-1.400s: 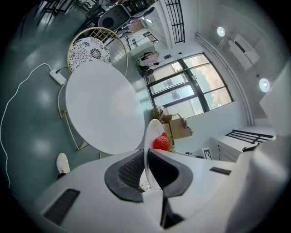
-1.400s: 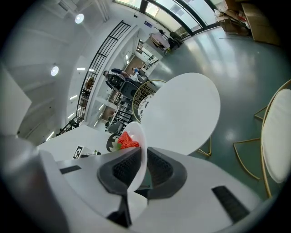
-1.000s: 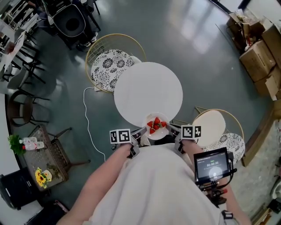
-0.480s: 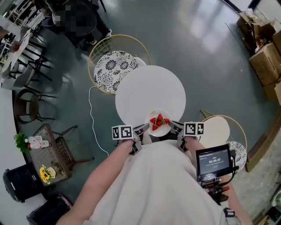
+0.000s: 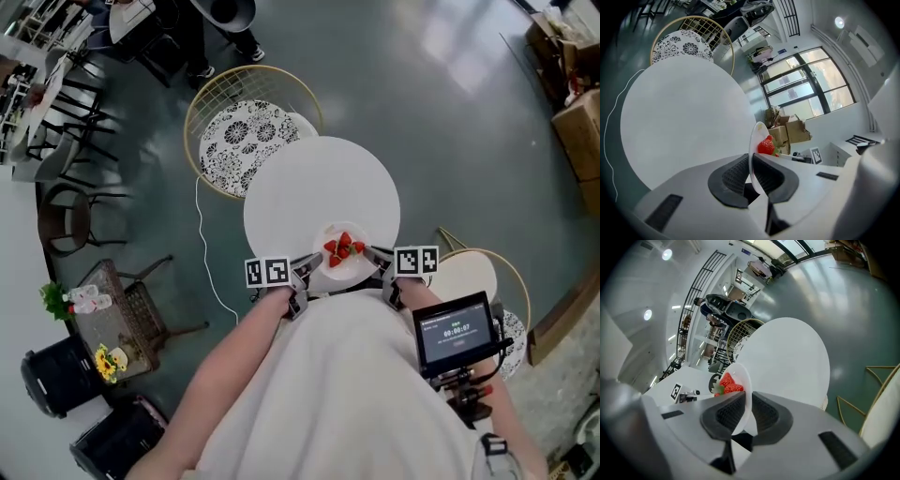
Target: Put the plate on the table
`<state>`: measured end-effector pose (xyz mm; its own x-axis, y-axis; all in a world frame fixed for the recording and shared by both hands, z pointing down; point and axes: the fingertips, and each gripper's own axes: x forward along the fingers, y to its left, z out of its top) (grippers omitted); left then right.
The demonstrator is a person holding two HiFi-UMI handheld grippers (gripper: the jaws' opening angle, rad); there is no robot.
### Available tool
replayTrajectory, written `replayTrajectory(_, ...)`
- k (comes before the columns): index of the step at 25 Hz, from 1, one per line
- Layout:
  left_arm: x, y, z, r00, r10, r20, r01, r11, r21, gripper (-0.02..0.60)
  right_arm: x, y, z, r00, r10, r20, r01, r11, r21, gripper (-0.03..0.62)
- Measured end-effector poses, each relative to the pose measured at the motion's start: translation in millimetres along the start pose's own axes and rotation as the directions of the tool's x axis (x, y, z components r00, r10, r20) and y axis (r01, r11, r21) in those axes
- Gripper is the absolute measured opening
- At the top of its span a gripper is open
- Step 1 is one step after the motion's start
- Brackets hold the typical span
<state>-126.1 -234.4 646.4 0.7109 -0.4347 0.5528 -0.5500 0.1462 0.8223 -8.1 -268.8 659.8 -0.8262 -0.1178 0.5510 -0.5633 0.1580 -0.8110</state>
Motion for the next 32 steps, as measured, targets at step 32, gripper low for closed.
replayTrajectory(32,86.4,72.9,51.6,0.949,0.301,-0.089,-0.297,0.953,0.059,0.048,60.9,-86.8,54.2,0.975,-0.133,-0.179,0.127,0.991,-0.048,0.040)
